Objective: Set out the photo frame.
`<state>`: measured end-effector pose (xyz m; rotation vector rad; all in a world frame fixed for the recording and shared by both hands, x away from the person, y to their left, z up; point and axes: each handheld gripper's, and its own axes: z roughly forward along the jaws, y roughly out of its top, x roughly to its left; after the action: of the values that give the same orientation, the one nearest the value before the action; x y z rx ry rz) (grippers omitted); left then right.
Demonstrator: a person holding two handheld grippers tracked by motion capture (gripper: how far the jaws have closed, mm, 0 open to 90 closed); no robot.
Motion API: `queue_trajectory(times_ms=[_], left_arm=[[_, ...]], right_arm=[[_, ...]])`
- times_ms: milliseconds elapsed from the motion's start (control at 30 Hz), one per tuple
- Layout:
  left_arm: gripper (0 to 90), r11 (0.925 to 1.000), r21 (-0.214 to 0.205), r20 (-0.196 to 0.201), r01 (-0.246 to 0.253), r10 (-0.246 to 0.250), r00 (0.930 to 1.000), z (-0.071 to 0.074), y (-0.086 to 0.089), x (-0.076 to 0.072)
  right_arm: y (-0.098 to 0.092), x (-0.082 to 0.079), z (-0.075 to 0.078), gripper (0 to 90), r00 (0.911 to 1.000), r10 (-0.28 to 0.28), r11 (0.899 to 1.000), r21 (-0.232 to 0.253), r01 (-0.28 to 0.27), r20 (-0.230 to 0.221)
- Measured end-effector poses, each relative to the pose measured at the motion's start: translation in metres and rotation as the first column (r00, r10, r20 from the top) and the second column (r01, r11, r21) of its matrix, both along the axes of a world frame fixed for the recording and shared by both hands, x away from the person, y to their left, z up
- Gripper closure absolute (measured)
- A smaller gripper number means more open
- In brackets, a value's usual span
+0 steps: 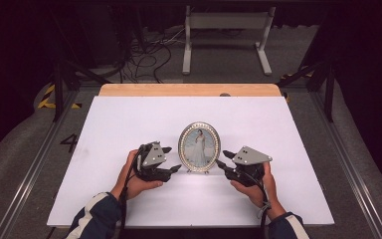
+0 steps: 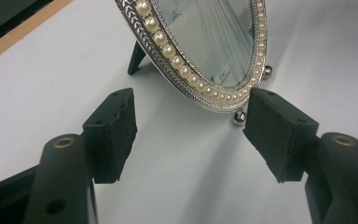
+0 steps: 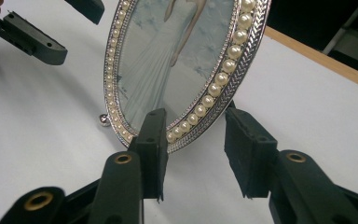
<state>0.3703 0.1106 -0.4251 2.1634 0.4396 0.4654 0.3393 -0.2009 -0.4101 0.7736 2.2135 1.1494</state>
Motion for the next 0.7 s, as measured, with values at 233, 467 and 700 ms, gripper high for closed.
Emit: queue_trajectory(times_ms=[233, 467, 700], left_arm=[[30.2, 0.9998, 0.019, 0.017, 0.001, -0.001, 0.9998, 0.0, 0.007, -0.008], [26.7, 0.9989, 0.047, 0.026, -0.004, 0.003, 0.9997, -0.002, 0.016, -0.013], [22.9, 0.9983, 0.045, 0.028, -0.036, 0.035, 0.999, -0.004, 0.032, -0.016]], right_arm=[[-0.004, -0.004, -0.003, 47.8, 1.0, -0.003, 0.999, -0.041, 0.003, 0.003], [-0.009, -0.005, -0.004, 39.1, 0.9998, -0.022, 0.998, -0.059, 0.022, -0.001], [-0.012, -0.007, -0.008, 32.0, 0.9989, -0.047, 0.996, -0.078, 0.047, 0.004]])
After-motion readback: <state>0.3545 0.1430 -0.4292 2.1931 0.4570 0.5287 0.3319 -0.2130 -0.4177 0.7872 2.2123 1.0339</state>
